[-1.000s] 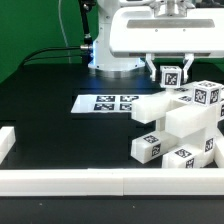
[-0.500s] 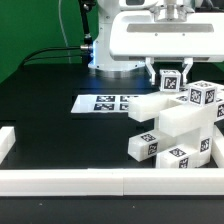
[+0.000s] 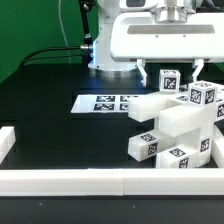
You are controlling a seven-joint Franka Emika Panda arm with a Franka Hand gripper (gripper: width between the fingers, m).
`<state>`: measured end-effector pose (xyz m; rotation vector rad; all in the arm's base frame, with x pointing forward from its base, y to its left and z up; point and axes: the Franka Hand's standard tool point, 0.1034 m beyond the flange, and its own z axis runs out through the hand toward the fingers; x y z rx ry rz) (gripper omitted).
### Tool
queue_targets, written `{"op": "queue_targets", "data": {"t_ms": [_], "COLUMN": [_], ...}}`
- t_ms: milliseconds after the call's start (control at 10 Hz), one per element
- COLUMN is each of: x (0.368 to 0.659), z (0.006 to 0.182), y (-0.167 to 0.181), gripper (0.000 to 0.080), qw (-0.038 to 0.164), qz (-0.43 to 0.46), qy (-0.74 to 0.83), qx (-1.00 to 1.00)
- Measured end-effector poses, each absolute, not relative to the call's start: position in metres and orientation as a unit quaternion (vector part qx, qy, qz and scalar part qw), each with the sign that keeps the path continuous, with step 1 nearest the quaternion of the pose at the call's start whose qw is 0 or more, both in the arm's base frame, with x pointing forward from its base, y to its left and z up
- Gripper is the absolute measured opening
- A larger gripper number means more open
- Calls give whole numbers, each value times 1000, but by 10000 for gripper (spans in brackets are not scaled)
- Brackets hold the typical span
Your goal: Assemble chair
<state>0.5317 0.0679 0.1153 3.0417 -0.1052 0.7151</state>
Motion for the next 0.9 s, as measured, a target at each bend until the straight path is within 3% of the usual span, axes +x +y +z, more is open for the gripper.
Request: {"op": "queue_targets", "data": {"t_ms": [300,500,800,900], "x": [536,536,541,541], "z": [125,120,118,118], "y": [68,56,50,50], "gripper": [649,649,649,532], "qw": [-26,-31,-32,-32], "qz": [106,41,23,22], "qy": [-52,-61,-72,-80], "qx": [993,997,997,996]}}
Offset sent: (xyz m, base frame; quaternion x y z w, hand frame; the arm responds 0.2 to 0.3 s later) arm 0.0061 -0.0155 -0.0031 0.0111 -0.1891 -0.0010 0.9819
